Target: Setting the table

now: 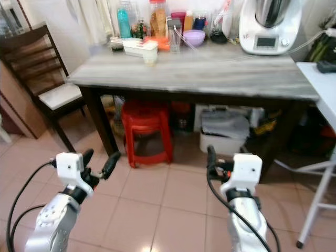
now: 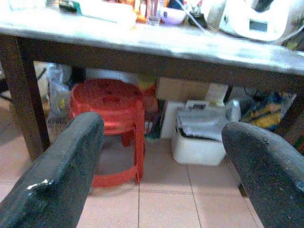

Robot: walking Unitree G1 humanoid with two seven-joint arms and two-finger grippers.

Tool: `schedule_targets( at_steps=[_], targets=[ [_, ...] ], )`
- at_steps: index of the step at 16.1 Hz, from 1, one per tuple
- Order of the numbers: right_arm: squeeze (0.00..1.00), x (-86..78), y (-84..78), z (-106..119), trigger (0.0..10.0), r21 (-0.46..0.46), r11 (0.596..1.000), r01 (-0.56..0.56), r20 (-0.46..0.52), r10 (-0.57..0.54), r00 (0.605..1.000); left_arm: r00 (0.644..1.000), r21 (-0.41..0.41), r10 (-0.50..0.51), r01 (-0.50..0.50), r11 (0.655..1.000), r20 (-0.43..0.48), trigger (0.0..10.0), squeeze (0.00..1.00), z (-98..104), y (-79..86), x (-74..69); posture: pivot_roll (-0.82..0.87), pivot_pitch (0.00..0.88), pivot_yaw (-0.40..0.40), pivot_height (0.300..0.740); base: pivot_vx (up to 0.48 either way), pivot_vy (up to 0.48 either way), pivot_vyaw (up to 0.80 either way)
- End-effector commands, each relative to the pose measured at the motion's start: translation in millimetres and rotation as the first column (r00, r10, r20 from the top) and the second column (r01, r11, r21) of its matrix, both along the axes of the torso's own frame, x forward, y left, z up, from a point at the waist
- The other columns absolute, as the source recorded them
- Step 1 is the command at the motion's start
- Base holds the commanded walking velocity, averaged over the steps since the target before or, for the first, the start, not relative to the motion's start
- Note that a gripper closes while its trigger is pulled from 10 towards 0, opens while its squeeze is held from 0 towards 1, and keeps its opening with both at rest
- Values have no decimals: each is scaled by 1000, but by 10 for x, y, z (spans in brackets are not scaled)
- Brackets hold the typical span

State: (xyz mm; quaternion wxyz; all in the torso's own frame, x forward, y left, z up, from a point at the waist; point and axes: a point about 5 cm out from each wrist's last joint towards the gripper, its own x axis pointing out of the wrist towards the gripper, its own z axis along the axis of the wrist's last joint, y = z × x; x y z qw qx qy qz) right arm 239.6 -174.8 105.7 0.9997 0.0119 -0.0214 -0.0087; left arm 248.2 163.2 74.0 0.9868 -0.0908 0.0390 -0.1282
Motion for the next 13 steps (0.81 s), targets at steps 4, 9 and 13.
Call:
schedule_targets(
  at_steps=[4,9,13],
  targets=[
    [0,-56,-26,78,10000,-19,1000,17,28,-17,999,999,-8,9,-8,1000,45,10000,0,123,5,26,-22,0,71,740,0,-286,0],
    [0,-53,-25,51,10000,-23,1000,15,11,-15,1000,999,-8,4,-4,1000,39,10000,0,111,-18,12,-23,0,68,740,0,-309,-405],
    [0,-47,-13,45,10000,-24,1000,5,4,-5,1000,999,-8,5,-5,1000,36,10000,0,108,-31,17,-21,3,63,740,0,-346,-114]
  ],
)
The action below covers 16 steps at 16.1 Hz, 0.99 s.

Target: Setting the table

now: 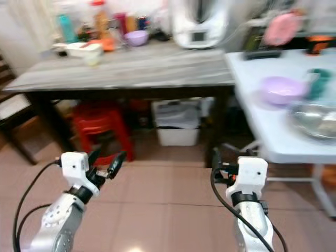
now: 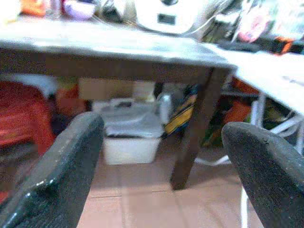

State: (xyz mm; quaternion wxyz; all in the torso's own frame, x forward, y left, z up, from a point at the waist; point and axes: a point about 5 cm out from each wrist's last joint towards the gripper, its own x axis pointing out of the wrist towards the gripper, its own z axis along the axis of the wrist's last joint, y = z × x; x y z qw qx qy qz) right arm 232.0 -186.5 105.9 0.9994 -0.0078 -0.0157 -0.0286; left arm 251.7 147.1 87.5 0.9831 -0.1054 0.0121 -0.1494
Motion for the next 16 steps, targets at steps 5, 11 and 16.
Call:
schedule_targets(
  at_steps=[5,11,16],
  targets=[
    [0,34,119,37,10000,14,999,-42,12,42,999,999,27,43,-43,999,-18,10000,0,-24,123,-14,-21,8,64,740,0,-378,0],
    [0,29,141,26,10000,20,999,-43,10,43,999,999,33,35,-34,999,-18,10000,0,-14,116,8,-21,15,75,740,0,-376,0],
    [0,30,158,14,10000,24,999,-40,8,40,999,999,43,24,-23,999,-24,10000,0,-28,123,16,-19,17,81,740,0,-375,0]
  ],
)
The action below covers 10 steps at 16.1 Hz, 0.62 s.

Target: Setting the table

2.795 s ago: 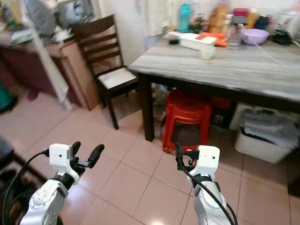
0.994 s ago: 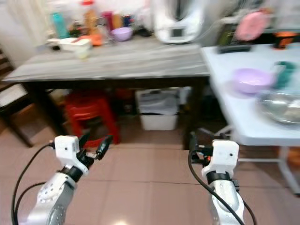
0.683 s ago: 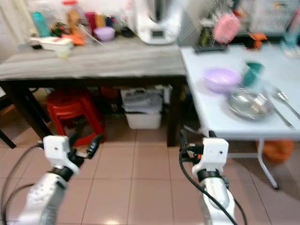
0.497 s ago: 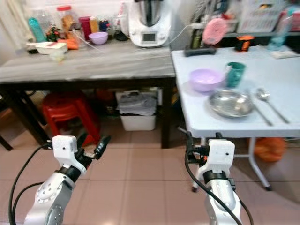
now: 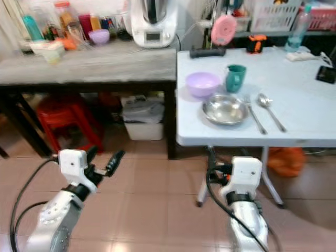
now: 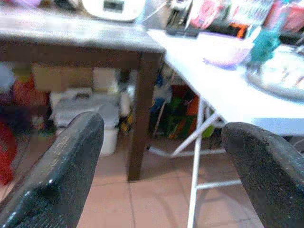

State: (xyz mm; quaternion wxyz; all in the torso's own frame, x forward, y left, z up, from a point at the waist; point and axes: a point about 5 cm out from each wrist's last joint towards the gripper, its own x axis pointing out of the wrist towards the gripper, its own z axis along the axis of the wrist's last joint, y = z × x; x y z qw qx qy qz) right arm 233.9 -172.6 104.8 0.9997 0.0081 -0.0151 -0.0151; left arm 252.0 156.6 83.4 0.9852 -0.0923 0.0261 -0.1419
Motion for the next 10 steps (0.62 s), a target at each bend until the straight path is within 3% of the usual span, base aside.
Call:
schedule_targets(
  at_steps=[1,8,10],
  targets=[
    [0,14,21,23,10000,-7,1000,-12,9,12,1000,1000,12,10,-10,1000,0,10000,0,11,23,15,-20,16,83,740,0,-371,0],
    [0,23,32,22,10000,-4,1000,-13,12,13,1000,1000,16,2,-2,1000,2,10000,0,21,19,28,-16,17,86,740,0,-371,0],
    [0,20,32,14,10000,-4,1000,-14,10,14,1000,1000,-16,3,-3,1000,23,10000,0,53,26,32,-16,16,89,740,0,0,0]
  ],
)
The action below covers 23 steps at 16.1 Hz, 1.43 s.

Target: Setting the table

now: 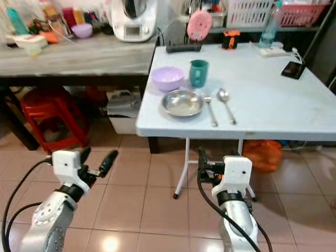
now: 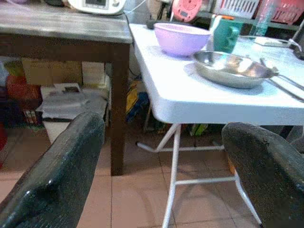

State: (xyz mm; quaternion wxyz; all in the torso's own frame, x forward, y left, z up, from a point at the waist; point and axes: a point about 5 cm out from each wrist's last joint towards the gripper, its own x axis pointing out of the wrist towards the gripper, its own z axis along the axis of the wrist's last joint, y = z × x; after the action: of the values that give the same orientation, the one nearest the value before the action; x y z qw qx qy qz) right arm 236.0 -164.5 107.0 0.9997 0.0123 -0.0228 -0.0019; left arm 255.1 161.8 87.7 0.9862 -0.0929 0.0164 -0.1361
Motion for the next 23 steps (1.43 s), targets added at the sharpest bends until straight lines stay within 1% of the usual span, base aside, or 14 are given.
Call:
schedule_targets(
  at_steps=[1,6,8,10,13,23],
  targets=[
    [0,-1,-50,-8,10000,-11,1000,13,-6,-13,1000,1000,-16,-15,15,1000,5,10000,0,15,-24,3,-16,16,89,740,0,0,0],
    [0,8,-38,-10,10000,-25,1000,5,0,-5,1000,997,-43,-70,71,997,6,10000,0,26,-69,-1,-18,8,93,740,0,0,0],
    [0,4,-42,-7,10000,-27,1000,3,2,-3,1000,997,-43,-74,74,996,6,10000,0,28,-72,-4,-20,8,93,740,0,0,0],
    [0,-3,-47,-3,10000,-28,1000,2,3,-2,1000,997,-46,-80,80,996,2,10000,0,15,-77,-17,-21,11,89,740,289,0,0],
    [0,-8,-52,4,10000,-32,999,-1,3,1,1000,997,-52,-80,80,995,-1,10000,0,5,-94,-35,-22,18,83,740,104,0,0],
    [0,-1,-102,76,10000,-53,999,5,23,-4,1000,997,-70,-81,81,994,12,10000,0,33,-122,-37,-35,27,74,740,396,0,0]
  ],
)
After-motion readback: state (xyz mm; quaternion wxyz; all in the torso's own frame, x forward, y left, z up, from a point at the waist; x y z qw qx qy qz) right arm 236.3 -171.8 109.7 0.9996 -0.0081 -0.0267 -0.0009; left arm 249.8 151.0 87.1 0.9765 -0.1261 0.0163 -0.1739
